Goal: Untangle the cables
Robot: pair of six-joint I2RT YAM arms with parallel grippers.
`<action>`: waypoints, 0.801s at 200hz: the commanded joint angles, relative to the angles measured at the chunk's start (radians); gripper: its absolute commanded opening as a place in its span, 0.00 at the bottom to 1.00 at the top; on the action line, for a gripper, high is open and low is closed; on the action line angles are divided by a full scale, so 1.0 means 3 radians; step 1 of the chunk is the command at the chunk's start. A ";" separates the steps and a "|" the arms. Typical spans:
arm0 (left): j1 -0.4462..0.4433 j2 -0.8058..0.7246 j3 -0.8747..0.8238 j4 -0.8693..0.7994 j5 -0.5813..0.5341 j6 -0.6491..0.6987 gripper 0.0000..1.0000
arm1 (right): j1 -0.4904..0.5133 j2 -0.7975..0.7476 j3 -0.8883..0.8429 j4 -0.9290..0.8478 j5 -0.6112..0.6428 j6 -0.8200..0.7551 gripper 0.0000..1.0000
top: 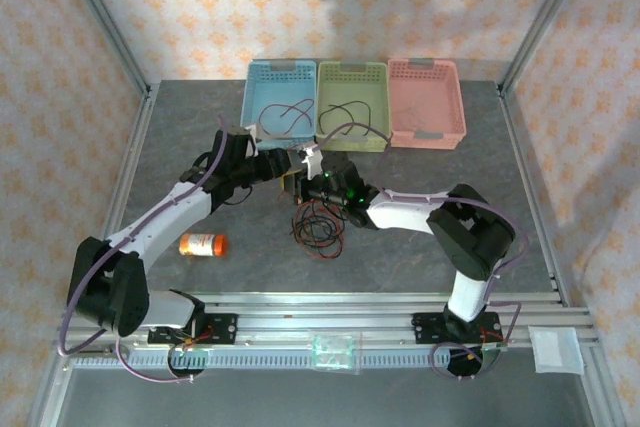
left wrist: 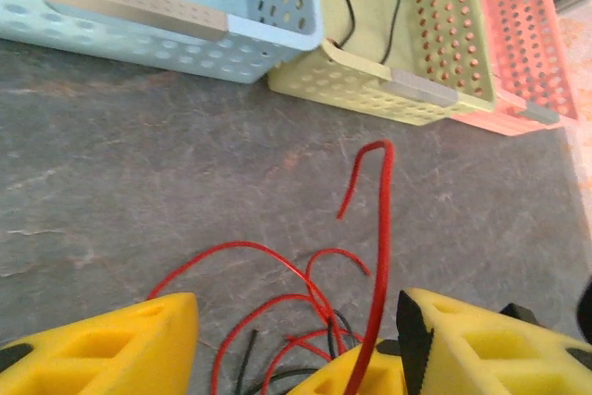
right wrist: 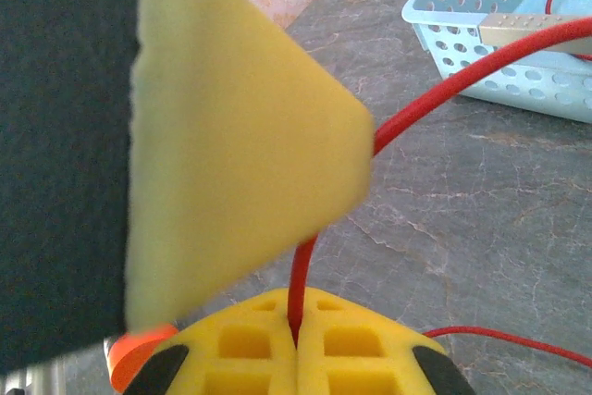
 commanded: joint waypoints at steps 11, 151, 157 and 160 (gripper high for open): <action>-0.0005 0.0058 -0.0073 0.0370 0.0292 -0.0069 0.60 | 0.0019 -0.0120 -0.0073 0.0028 -0.0006 -0.0007 0.00; -0.0010 0.0186 -0.0073 0.0499 0.0354 -0.0067 0.12 | 0.0019 -0.0273 -0.0100 -0.0023 0.0021 -0.0025 0.00; -0.0010 0.0163 -0.0060 0.0495 0.0362 -0.0066 0.08 | 0.0019 -0.0273 -0.0099 -0.0030 0.0026 -0.0026 0.00; -0.0010 0.0151 -0.0049 0.0493 0.0369 -0.0066 0.06 | 0.0016 -0.0277 -0.0100 -0.0031 0.0029 -0.0027 0.00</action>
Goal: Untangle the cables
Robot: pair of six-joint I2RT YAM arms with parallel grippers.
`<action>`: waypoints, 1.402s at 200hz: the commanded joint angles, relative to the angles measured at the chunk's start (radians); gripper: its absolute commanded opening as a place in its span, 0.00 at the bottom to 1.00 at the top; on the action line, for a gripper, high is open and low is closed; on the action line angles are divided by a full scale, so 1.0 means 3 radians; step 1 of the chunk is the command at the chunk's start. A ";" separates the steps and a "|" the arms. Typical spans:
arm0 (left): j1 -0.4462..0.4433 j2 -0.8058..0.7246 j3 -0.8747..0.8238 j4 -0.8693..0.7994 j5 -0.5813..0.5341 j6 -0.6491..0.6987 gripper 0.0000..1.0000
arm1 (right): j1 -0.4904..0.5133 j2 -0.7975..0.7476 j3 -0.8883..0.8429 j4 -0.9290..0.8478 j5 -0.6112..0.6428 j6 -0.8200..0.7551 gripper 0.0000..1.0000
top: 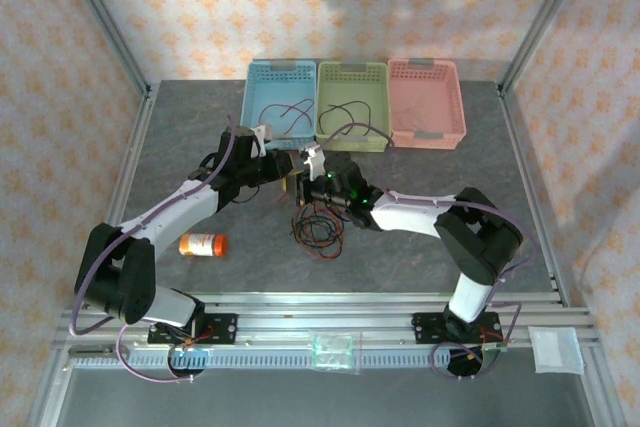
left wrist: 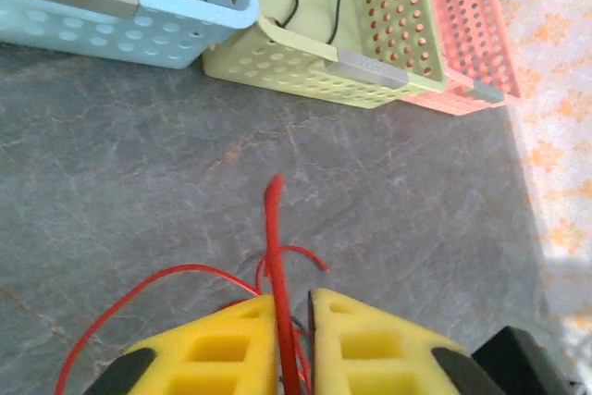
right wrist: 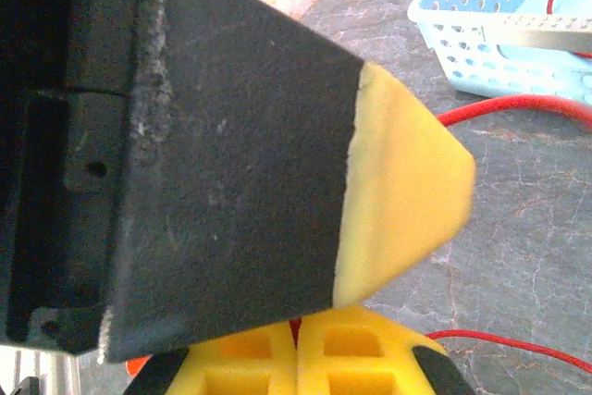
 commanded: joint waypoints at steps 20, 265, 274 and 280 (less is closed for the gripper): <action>0.0011 -0.0165 0.0082 0.0026 0.0032 0.0009 0.00 | 0.0013 -0.0130 -0.0055 0.0058 0.0079 -0.0011 0.09; 0.0021 -0.0495 0.2458 -0.1212 0.0175 0.0462 0.00 | 0.0011 0.0038 -0.0690 0.0198 0.0609 0.0488 0.36; 0.0023 -0.0479 0.2586 -0.1281 0.0124 0.0517 0.00 | 0.0014 0.0028 -0.0715 0.0178 0.0609 0.0488 0.36; 0.0023 -0.0464 0.2663 -0.1328 0.0093 0.0551 0.00 | 0.0014 0.0019 -0.0740 0.0175 0.0609 0.0486 0.36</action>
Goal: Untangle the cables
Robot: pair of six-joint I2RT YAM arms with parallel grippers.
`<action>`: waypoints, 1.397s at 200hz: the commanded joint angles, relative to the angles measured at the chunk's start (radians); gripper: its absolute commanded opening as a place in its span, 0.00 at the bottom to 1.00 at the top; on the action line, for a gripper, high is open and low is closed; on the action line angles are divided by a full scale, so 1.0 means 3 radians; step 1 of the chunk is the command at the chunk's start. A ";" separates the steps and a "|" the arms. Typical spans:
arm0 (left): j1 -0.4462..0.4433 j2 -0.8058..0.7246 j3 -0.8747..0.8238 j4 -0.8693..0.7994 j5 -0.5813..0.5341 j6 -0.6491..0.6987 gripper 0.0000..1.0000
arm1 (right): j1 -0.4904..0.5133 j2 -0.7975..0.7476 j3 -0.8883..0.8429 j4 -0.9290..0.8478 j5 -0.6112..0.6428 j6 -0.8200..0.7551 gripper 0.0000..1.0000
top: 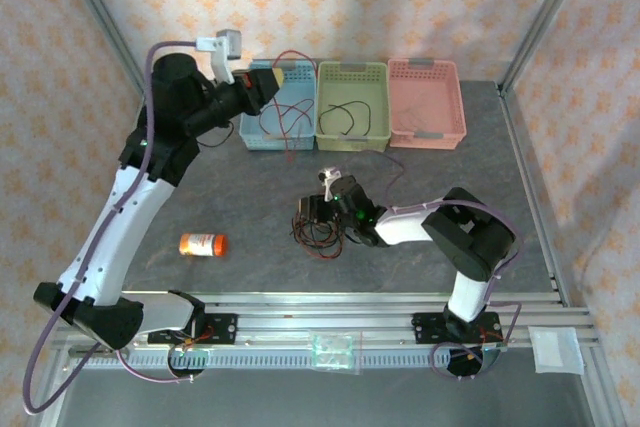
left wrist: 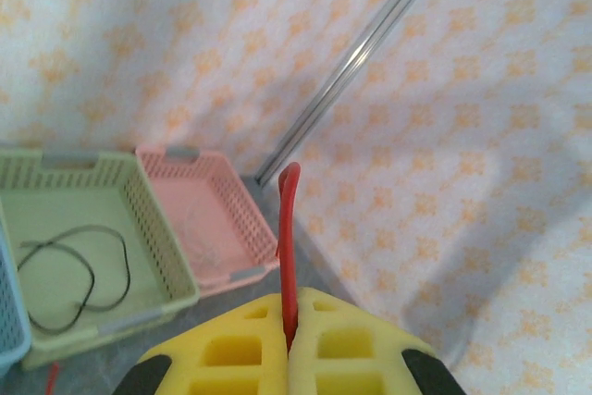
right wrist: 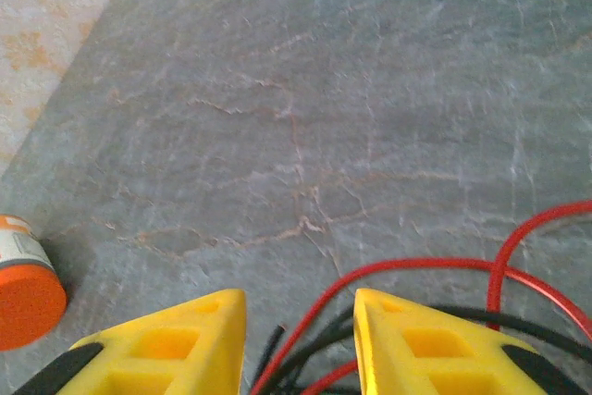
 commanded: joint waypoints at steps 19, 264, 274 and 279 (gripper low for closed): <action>0.0029 0.0042 0.0537 -0.0457 -0.0265 0.0359 0.00 | 0.0005 -0.0155 -0.0140 0.0020 0.0092 0.0032 0.36; 0.0135 0.1735 0.0927 -0.0067 -0.1834 0.1299 0.00 | 0.0008 -0.2135 0.0355 -0.1566 0.1465 0.0054 1.00; 0.0142 0.1845 0.0981 -0.0059 -0.1904 0.1315 0.00 | 0.0007 -0.2190 0.0337 -0.1567 0.1451 0.0024 1.00; 0.0142 0.1891 0.1002 -0.0054 -0.1941 0.1332 0.00 | 0.0006 -0.2215 0.0326 -0.1567 0.1440 0.0009 1.00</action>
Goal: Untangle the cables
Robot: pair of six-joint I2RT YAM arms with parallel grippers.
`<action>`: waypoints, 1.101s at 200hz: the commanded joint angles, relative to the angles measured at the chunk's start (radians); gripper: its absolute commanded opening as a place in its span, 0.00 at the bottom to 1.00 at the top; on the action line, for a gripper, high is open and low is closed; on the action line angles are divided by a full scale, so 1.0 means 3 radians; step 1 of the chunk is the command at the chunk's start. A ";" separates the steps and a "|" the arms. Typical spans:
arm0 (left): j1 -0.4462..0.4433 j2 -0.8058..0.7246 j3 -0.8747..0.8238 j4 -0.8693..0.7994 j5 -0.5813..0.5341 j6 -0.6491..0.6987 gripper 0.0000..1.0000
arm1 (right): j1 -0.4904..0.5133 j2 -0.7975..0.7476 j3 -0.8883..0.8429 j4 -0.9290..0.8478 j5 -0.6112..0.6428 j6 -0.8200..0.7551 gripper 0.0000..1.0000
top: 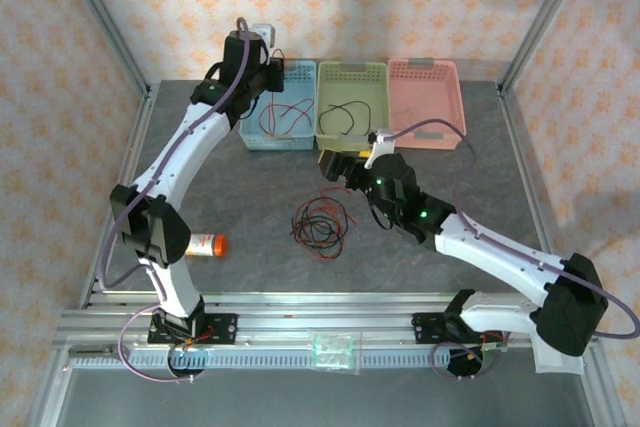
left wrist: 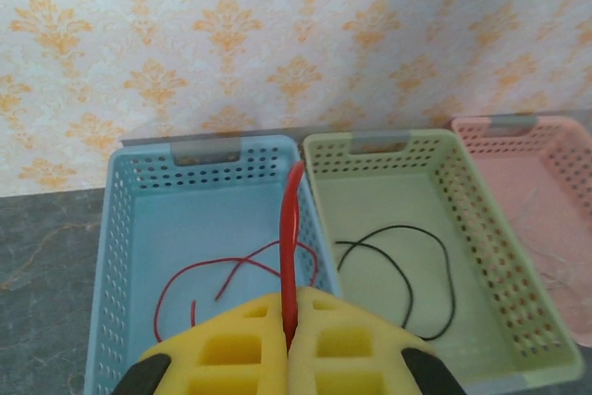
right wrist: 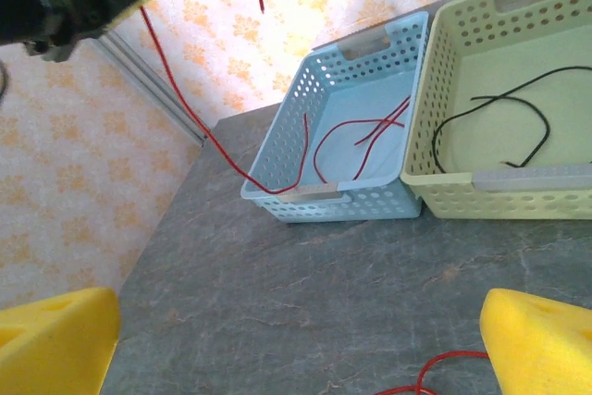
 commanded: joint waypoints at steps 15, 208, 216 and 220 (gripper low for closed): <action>0.0036 0.0282 0.0327 0.0190 -0.0384 0.0184 0.00 | 0.0008 -0.0244 -0.0042 -0.0096 0.0144 -0.0128 1.00; 0.0011 0.2062 0.1839 -0.0597 -0.0996 0.0120 0.52 | 0.0007 -0.0375 -0.0082 -0.0486 0.0238 0.0086 1.00; 0.0011 0.2049 0.1832 -0.0620 -0.0949 0.0112 0.55 | 0.0007 -0.0374 -0.0078 -0.0505 0.0238 0.0091 1.00; 0.0013 0.2037 0.1830 -0.0631 -0.0916 0.0105 0.56 | 0.0007 -0.0369 -0.0080 -0.0512 0.0241 0.0095 1.00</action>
